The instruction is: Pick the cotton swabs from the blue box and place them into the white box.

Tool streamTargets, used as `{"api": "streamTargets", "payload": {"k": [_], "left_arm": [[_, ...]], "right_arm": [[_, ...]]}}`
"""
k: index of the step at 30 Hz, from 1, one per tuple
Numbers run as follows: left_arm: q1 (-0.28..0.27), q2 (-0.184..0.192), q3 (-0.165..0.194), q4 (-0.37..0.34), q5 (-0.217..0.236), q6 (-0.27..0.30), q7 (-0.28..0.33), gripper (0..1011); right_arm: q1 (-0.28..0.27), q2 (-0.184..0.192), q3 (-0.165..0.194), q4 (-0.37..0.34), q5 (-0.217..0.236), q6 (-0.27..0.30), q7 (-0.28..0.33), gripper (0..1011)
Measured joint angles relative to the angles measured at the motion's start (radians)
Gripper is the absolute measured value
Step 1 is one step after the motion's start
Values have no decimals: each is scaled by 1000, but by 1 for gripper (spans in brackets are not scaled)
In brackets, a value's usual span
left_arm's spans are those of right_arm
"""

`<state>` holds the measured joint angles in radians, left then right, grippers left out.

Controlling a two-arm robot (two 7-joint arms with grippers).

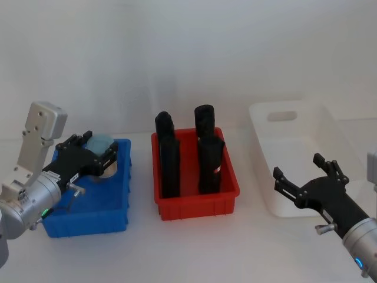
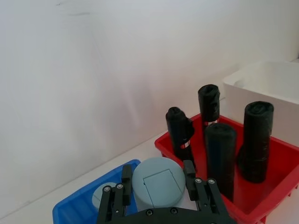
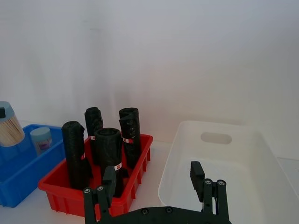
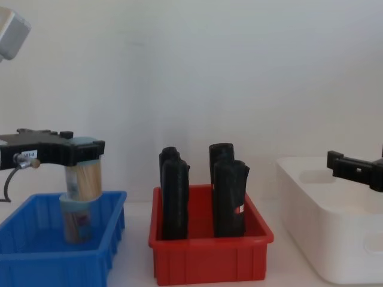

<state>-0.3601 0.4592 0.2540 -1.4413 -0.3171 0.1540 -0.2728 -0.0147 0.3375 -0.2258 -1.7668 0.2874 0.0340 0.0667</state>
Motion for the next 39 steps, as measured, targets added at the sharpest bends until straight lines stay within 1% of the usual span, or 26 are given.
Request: {"api": "streamTargets", "payload": {"k": [7,8,13,14,17,19,25,30,39], "left_arm": [[2,14,-4,-61,-8,21,-76,660],[0,16,-4,-72,-12,28,-98,660],[-8,21,-5,-97,-25,47,-155,660],[-12,21,-5,-104,-30,55,-178,660],[-20,21,-4,-112,-38,66,-210,660],[-27,20,-2,-116,-45,78,-241,660],[-52,9,7,-118,-61,105,-317,660],[-69,0,15,-116,-71,123,-363,660],[-85,-9,23,-113,-79,139,-403,660]], "right_arm": [[0,0,0,0,0,0,0,1002],[0,0,0,0,0,0,0,1002],[0,0,0,0,0,0,0,1002],[0,0,0,0,0,0,0,1002],[0,0,0,0,0,0,0,1002],[0,0,0,0,0,0,0,1002],[0,0,0,0,0,0,0,1002],[0,0,0,0,0,0,0,1002],[0,0,0,0,0,0,0,1002]]}}
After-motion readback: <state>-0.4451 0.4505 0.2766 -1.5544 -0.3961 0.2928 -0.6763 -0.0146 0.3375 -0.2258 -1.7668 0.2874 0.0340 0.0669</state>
